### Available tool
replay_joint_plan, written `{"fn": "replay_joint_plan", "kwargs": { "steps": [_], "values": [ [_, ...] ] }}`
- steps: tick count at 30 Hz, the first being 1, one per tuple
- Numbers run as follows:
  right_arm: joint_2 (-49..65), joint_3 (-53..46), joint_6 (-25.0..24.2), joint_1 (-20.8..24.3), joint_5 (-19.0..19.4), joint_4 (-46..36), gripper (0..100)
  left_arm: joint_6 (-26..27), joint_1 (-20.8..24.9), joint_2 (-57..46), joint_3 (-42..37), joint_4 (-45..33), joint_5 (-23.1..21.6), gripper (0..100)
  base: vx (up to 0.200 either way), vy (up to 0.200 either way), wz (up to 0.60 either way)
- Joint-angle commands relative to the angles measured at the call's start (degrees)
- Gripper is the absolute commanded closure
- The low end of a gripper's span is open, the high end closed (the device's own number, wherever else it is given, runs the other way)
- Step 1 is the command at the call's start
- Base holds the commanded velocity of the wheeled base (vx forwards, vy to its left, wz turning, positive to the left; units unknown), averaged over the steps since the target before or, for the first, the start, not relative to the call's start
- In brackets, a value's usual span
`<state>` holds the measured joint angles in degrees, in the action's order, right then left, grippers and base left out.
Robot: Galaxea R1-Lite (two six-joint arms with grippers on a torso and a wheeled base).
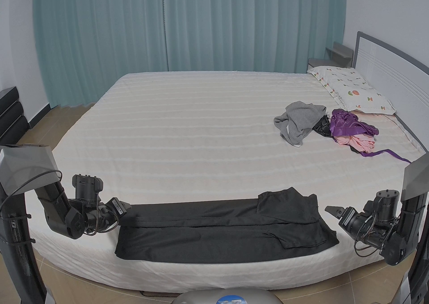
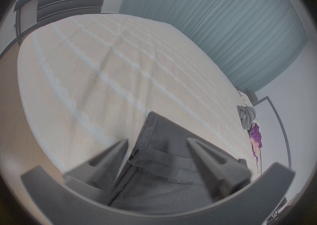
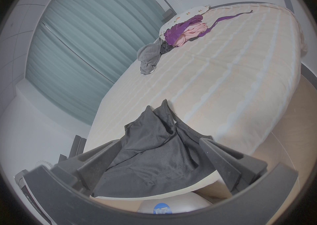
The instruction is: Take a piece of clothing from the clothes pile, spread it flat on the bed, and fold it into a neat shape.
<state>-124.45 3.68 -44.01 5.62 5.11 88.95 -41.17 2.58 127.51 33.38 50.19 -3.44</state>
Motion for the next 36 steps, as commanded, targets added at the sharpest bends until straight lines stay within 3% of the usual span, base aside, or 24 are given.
{"fn": "replay_joint_plan", "kwargs": {
  "steps": [1, 8, 14, 16, 17, 19, 20, 32, 33, 36],
  "values": [
    [-2.2, 1.77, -0.11, 1.15, -0.27, 0.17, 0, 0.03, 1.11, 0.46, -0.86, 0.17, 0.45, 100, 0.0, 0.0, 0.0],
    [-3.78, 6.78, -2.4, 4.4, -2.12, -1.68, 0, -1.46, 0.84, -1.74, -0.42, 0.26, 1.15, 100, 0.0, 0.0, 0.0],
    [-3.52, 18.91, -6.35, 6.6, -3.17, -17.94, 0, -3.83, 1.11, -3.59, -0.16, 0.44, 1.59, 100, 0.0, 0.0, 0.0],
    [-3.52, 18.91, -6.35, 6.6, -3.17, -17.94, 0, -3.83, 1.11, -3.59, -0.16, 0.44, 1.59, 100, 0.0, 0.0, 0.0],
    [-3.95, 23.48, -7.85, 7.83, -3.17, -25.94, 0, -3.92, 1.11, -4.55, -0.16, 0.44, 1.59, 100, 0.0, 0.0, 0.0],
    [-4.04, 23.74, -7.94, 7.83, -3.17, -26.38, 0, -3.83, 1.11, -4.64, -0.16, 0.44, 1.59, 100, 0.0, 0.0, 0.0],
    [-4.31, 27.26, -9.25, 8.0, -3.17, -30.95, 0, -4.18, 1.11, -5.52, -0.42, 0.44, 1.59, 100, 0.0, 0.0, 0.0],
    [-5.1, 34.64, -9.43, 7.48, -3.53, -39.56, 0, -4.45, 1.02, -6.58, -0.86, 0.44, 1.68, 100, 0.0, 0.0, 0.0],
    [-5.27, 34.73, -9.43, 7.48, -3.53, -39.82, 100, -4.45, 1.11, -6.58, -0.86, 0.44, 1.68, 100, 0.0, 0.0, 0.0],
    [-5.18, 34.81, -9.34, 7.74, -3.79, -42.2, 100, -4.45, 1.11, -6.58, -0.86, 0.44, 1.68, 100, 0.0, 0.0, 0.0]
  ]
}}
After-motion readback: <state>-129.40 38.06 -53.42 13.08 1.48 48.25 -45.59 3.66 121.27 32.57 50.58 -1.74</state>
